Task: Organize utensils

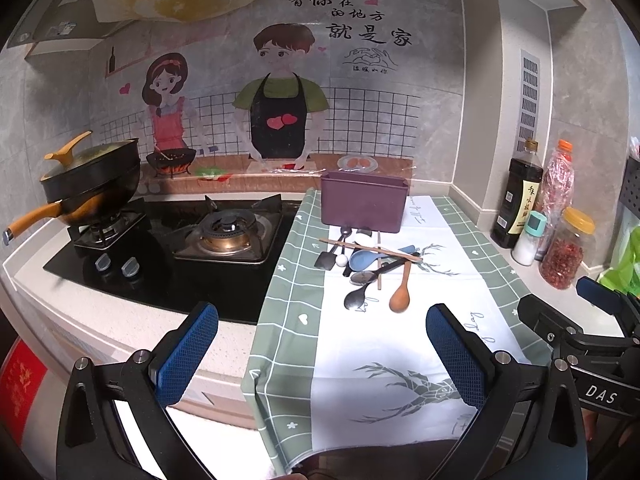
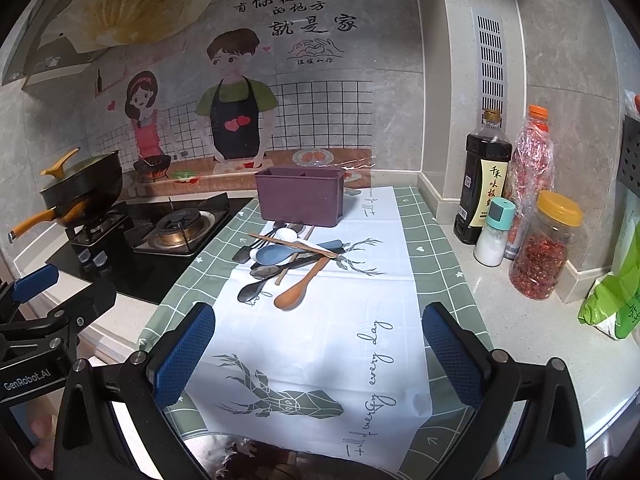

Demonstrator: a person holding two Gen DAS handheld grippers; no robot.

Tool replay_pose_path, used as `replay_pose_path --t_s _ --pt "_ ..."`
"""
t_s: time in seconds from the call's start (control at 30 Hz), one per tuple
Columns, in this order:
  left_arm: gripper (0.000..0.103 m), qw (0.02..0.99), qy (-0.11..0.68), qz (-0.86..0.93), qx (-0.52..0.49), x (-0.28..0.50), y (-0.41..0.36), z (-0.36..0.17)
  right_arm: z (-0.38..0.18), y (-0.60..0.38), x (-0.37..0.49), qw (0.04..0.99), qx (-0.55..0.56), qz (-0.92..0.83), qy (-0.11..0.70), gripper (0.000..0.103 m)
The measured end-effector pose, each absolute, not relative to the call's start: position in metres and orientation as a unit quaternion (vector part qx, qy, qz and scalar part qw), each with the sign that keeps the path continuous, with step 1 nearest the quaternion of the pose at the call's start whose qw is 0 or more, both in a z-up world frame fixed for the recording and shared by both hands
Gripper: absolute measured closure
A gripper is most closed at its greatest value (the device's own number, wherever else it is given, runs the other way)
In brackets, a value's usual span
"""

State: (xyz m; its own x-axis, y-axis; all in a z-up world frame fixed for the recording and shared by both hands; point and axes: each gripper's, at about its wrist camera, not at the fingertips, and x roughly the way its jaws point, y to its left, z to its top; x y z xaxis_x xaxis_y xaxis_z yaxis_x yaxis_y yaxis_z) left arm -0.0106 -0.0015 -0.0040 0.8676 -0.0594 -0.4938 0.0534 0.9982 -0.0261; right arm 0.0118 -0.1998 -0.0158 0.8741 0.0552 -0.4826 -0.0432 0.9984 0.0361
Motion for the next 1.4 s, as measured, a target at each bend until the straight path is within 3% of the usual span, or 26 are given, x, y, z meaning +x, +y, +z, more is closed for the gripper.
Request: replay_pose_path --t_s 1.4 --pt "0.0 0.964 0.261 -0.043 -0.006 0.007 -0.002 -0.001 -0.014 -0.191 0.019 0.966 -0.005 -0.001 0.259 0.0"
